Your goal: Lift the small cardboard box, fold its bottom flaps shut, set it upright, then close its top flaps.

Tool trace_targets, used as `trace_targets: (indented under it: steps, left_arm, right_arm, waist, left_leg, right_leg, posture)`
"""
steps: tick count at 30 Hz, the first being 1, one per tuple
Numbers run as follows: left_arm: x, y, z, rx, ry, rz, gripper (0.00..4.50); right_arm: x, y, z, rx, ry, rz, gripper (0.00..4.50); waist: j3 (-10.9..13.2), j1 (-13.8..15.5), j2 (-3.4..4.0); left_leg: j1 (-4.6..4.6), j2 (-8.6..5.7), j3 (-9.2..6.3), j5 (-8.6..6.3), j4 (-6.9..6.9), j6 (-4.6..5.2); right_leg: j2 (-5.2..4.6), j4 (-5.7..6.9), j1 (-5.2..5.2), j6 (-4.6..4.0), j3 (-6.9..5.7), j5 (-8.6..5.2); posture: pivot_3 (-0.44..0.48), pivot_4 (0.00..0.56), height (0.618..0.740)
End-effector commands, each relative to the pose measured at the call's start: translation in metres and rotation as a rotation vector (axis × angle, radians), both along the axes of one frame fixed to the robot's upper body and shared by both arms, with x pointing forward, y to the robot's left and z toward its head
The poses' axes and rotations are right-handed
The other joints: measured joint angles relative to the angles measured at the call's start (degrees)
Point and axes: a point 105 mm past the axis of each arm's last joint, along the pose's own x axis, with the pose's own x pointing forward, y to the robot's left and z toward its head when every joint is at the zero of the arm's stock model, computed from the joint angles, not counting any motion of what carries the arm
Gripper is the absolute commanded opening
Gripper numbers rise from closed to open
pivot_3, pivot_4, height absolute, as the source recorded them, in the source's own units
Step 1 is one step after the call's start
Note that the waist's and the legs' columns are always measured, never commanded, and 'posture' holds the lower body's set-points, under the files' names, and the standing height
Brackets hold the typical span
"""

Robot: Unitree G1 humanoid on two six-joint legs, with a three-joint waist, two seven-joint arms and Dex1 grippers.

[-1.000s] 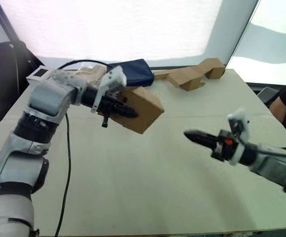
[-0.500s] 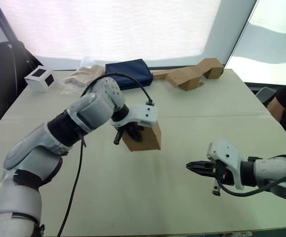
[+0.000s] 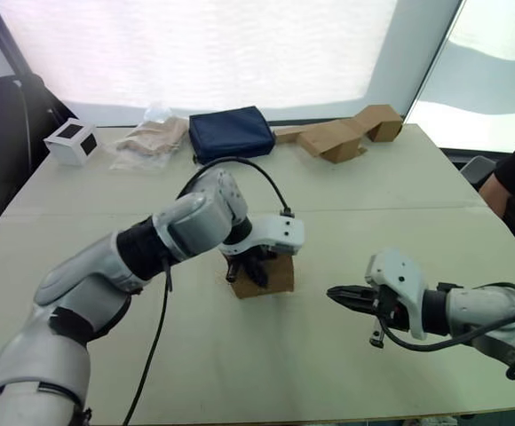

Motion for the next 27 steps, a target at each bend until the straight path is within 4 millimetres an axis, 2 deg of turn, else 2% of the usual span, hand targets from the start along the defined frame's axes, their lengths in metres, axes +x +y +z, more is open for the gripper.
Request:
trace_targets:
  steps: [1, 4, 9, 12, 15, 18, 21, 22, 23, 25, 26, 27]
  left_arm:
    - [-0.005, -0.005, 0.029, -0.066, 0.036, 0.000, 2.53]
    - [-0.010, -0.002, 0.053, -0.122, 0.045, -0.054, 2.53]
    - [-0.008, 0.003, 0.100, -0.345, 0.091, -0.055, 2.53]
    - [0.009, 0.010, 0.122, -0.546, 0.080, 0.052, 2.53]
    - [0.028, 0.020, 0.129, -0.699, 0.040, 0.184, 2.53]
    - [0.053, 0.044, 0.119, -0.845, -0.009, 0.409, 2.53]
    - [0.073, 0.087, 0.094, -0.995, -0.216, 0.638, 1.94]
    - [0.075, 0.095, 0.088, -1.012, -0.269, 0.684, 1.67]
    - [0.076, 0.102, 0.079, -1.013, -0.302, 0.726, 1.08]
    - [0.074, 0.113, 0.057, -0.989, -0.329, 0.808, 0.37]
    - [0.070, 0.116, 0.049, -0.982, -0.343, 0.815, 0.09]
    - [0.063, 0.117, 0.033, -0.966, -0.340, 0.826, 0.09]
  right_arm:
    - [0.001, 0.002, 0.006, 0.019, -0.021, 0.007, 0.00]
    - [0.001, 0.006, 0.006, 0.052, -0.010, 0.021, 0.00]
    - [0.007, 0.011, 0.008, 0.117, -0.007, 0.030, 0.00]
    - [0.015, 0.008, 0.003, 0.129, -0.008, 0.009, 0.00]
    - [0.022, 0.004, -0.002, 0.136, -0.014, -0.017, 0.00]
    - [0.032, -0.001, -0.011, 0.134, -0.021, -0.051, 0.00]
    - [0.044, -0.006, -0.027, 0.115, -0.017, -0.085, 0.00]
    - [0.047, -0.007, -0.030, 0.110, -0.017, -0.089, 0.00]
    - [0.049, -0.008, -0.033, 0.105, -0.014, -0.093, 0.00]
    - [0.053, -0.010, -0.043, 0.060, 0.007, -0.099, 0.00]
    - [0.055, -0.011, -0.047, 0.030, 0.008, -0.097, 0.00]
    - [0.060, -0.010, -0.048, 0.036, 0.003, -0.108, 0.00]
  waist:
    - [0.0, 0.0, 0.00]
    - [0.0, 0.0, 0.00]
    - [0.0, 0.0, 0.01]
    - [0.0, 0.0, 0.01]
    - [0.0, 0.0, 0.03]
    - [0.0, -0.2, 0.04]
    - [-0.1, -0.5, 0.09]
    - [-0.1, -0.5, 0.11]
    - [0.0, -0.4, 0.08]
    - [0.0, 0.0, 0.02]
    - [0.0, 0.2, 0.02]
    - [0.0, 0.4, 0.01]
  left_leg:
    - [0.00, 0.00, -0.01, 0.00, 0.00, 0.00]
    - [0.00, 0.01, 0.00, 0.00, 0.00, 0.00]
    - [0.03, 0.02, 0.00, 0.00, 0.00, 0.00]
    - [0.03, 0.00, 0.02, 0.00, 0.00, 0.00]
    - [0.04, 0.01, 0.01, 0.00, 0.00, 0.00]
    - [0.10, 0.06, 0.03, 0.00, 0.00, 0.00]
    - [0.20, 0.13, 0.04, 0.01, -0.02, -0.01]
    - [0.23, 0.14, 0.08, 0.01, -0.02, -0.01]
    - [0.25, 0.18, 0.10, 0.02, -0.02, -0.05]
    - [0.17, 0.17, 0.04, 0.14, -0.02, -0.26]
    - [0.17, 0.14, 0.06, 0.17, -0.01, -0.30]
    - [0.16, 0.09, 0.06, 0.17, -0.01, -0.31]
  right_leg:
    - [0.01, 0.00, 0.00, 0.00, 0.00, 0.00]
    - [0.02, 0.02, 0.00, 0.00, 0.00, 0.00]
    - [0.02, 0.04, 0.00, -0.01, -0.01, 0.00]
    - [0.00, 0.02, 0.01, 0.00, 0.00, 0.00]
    - [0.00, 0.04, 0.01, 0.00, -0.01, 0.00]
    - [-0.04, 0.12, 0.01, 0.00, 0.01, 0.00]
    - [-0.07, 0.21, 0.00, 0.00, 0.08, 0.00]
    - [-0.08, 0.27, 0.00, -0.01, 0.14, 0.00]
    - [-0.20, 0.33, -0.02, -0.01, 0.19, 0.00]
    - [-0.23, 0.38, -0.08, -0.01, 0.17, 0.01]
    - [-0.29, 0.39, -0.09, -0.01, 0.17, 0.01]
    - [-0.37, 0.41, -0.08, -0.01, 0.16, 0.01]
  posture:
    - [0.000, 0.150, 0.740]
    - [0.000, 0.150, 0.740]
    - [0.000, 0.150, 0.740]
    - [0.000, 0.150, 0.740]
    - [0.000, 0.150, 0.740]
    - [0.000, 0.150, 0.740]
    - [0.000, 0.150, 0.740]
    - [0.000, 0.150, 0.740]
    - [0.000, 0.150, 0.740]
    - [0.000, 0.150, 0.740]
    - [0.000, 0.150, 0.740]
    - [0.000, 0.150, 0.740]
